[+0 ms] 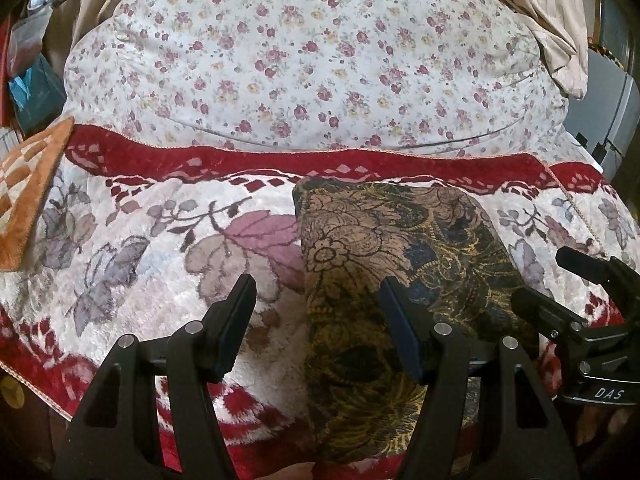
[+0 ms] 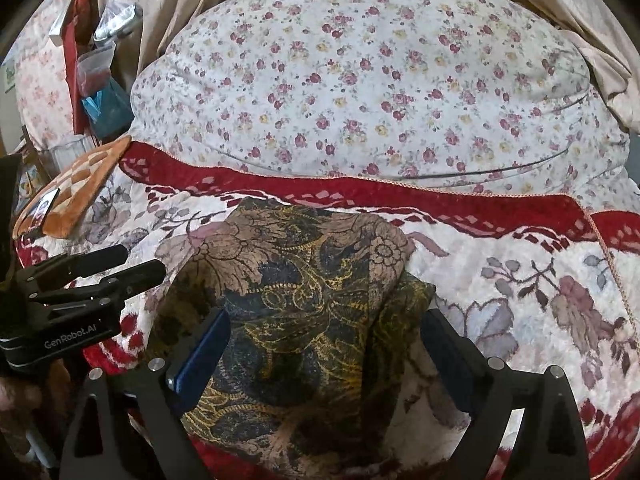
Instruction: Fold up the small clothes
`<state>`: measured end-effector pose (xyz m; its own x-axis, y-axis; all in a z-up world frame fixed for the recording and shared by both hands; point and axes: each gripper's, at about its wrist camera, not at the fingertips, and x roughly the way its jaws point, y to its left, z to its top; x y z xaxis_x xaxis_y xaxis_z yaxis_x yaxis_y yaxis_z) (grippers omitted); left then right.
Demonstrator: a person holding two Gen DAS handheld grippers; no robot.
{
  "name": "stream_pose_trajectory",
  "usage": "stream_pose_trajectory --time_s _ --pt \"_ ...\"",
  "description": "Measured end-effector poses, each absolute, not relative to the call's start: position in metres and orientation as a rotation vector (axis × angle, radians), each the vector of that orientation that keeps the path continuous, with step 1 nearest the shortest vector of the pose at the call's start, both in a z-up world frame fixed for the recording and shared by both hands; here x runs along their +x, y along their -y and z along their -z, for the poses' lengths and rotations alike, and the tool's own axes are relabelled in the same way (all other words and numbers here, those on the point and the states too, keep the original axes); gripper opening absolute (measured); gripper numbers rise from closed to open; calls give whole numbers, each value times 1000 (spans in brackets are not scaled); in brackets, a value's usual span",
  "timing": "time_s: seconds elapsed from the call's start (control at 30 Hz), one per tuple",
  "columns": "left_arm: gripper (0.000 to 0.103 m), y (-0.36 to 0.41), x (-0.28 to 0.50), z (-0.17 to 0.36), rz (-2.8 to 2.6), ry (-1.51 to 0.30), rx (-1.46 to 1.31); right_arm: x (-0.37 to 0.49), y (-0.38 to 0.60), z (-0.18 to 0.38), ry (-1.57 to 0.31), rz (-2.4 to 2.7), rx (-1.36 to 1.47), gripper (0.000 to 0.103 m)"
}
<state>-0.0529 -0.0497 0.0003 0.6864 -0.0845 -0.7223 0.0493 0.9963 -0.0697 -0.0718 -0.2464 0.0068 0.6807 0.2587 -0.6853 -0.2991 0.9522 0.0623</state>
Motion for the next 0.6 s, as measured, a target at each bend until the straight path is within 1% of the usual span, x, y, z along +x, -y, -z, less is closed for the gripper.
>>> stream_pose_trajectory --time_s 0.6 --pt "64 50 -48 4 66 -822 -35 -61 244 3 -786 -324 -78 95"
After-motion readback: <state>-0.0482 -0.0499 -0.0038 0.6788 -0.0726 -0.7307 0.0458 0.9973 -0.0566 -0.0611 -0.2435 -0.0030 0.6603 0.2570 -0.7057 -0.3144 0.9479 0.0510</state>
